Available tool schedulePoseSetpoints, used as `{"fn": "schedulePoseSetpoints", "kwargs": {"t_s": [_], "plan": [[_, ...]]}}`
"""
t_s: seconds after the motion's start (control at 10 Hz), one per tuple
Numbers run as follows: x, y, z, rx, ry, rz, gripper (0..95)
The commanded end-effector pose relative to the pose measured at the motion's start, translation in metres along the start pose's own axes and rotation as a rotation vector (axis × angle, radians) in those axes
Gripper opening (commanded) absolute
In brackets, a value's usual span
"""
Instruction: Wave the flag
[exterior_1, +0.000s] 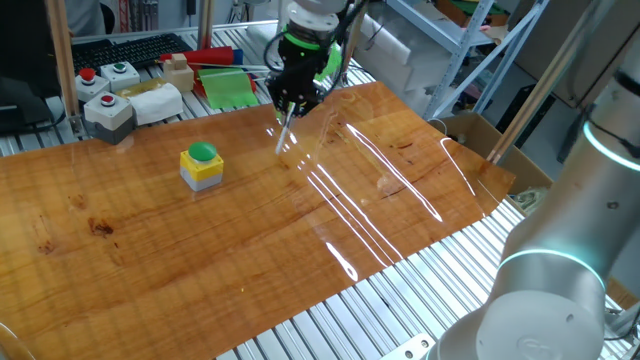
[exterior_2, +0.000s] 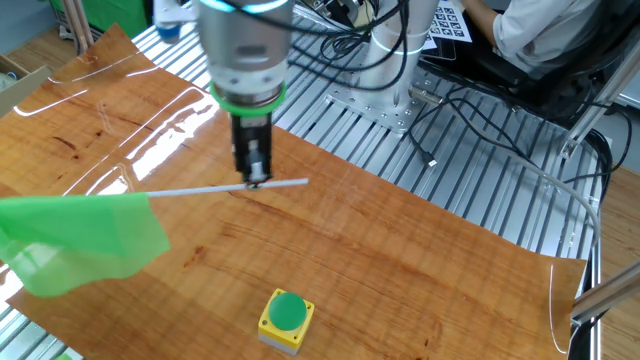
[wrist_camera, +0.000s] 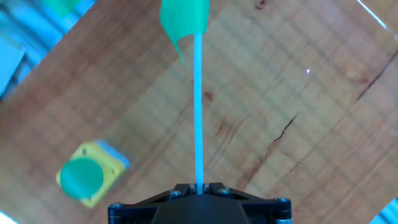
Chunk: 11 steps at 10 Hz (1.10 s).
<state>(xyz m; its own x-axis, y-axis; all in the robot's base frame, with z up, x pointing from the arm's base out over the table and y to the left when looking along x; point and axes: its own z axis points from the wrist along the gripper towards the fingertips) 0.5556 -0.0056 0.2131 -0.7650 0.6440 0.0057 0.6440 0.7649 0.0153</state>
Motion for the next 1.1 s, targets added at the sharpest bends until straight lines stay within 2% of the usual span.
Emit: {"fn": "schedulePoseSetpoints", "kwargs": {"t_s": [0.1,0.2,0.3,0.5,0.6,0.7,0.8,0.9,1.0,1.1], "plan": [[0.029,-0.007,-0.012,-0.008,-0.025,-0.282,0.0],[0.034,-0.009,-0.012,-0.009,-0.032,-0.321,0.0],[0.041,-0.011,-0.014,0.006,-0.043,-0.387,0.0],[0.050,-0.014,-0.016,0.078,-0.075,-0.474,0.0],[0.053,-0.016,-0.016,0.083,-0.078,-0.497,0.0],[0.055,-0.017,-0.017,0.102,-0.085,-0.548,0.0],[0.059,-0.018,-0.018,0.135,-0.094,-0.614,0.0],[0.061,-0.019,-0.018,0.146,-0.095,-0.650,0.0],[0.063,-0.020,-0.017,0.172,-0.103,-0.686,0.0],[0.064,-0.021,-0.016,0.182,-0.106,-0.690,0.0]]}}
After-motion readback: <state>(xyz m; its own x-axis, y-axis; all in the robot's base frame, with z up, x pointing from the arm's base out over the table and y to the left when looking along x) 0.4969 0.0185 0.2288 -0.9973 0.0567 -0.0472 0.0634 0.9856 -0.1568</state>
